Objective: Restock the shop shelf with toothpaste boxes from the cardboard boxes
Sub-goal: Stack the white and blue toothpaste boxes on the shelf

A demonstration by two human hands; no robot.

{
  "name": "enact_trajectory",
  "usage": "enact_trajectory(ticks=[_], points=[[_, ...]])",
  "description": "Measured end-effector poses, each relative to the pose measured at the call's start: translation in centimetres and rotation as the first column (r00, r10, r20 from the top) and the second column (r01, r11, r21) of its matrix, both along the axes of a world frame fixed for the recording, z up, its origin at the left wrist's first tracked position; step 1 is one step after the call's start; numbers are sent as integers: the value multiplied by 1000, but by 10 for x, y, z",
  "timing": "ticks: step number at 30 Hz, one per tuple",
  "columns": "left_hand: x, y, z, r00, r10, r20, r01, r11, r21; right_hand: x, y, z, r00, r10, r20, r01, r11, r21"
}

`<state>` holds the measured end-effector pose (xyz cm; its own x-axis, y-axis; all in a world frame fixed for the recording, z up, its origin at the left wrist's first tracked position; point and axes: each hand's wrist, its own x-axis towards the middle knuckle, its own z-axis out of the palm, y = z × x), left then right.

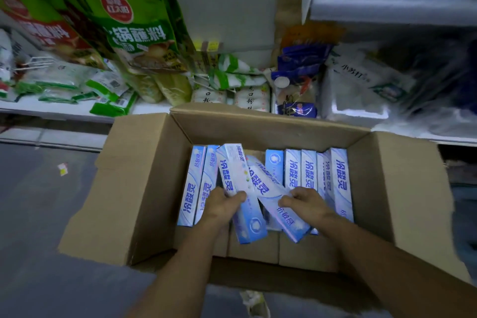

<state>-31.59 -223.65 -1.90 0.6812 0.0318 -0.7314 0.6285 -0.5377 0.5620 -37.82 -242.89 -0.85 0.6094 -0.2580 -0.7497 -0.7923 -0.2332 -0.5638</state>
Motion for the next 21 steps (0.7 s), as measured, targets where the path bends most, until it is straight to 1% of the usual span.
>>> enact_trajectory(ticks=[2, 5, 8, 10, 12, 14, 17, 19, 21], points=[[-14, -9, 27, 995, 96, -42, -101, 985, -138, -10, -16, 28, 1000, 1, 29, -3, 999, 52], [-34, -30, 64, 981, 176, -76, -191, 935, -299, -26, -40, 72, 992, -16, 126, 6, 997, 81], [-60, -57, 97, 978, 193, -83, -209, 869, -449, -46, -66, 119, 972, -58, 229, 37, 995, 94], [-80, -80, 115, 973, 204, -109, -230, 802, -552, -64, -87, 149, 961, -76, 265, 45, 992, 122], [-102, -105, 137, 967, 227, -117, -250, 754, -608, -86, -109, 178, 946, -82, 313, 37, 989, 145], [-123, -132, 160, 970, 222, -100, -235, 744, -625, -109, -131, 210, 924, -63, 378, 6, 989, 150], [-152, -174, 191, 974, 216, -67, -205, 716, -667, -144, -168, 249, 875, 17, 484, -62, 995, 76], [-169, -204, 214, 977, 209, -48, -183, 693, -697, -166, -194, 273, 844, 112, 524, -105, 994, -43], [-185, -234, 239, 981, 191, -10, -141, 682, -717, -188, -218, 295, 820, 218, 530, -137, 973, -188]])
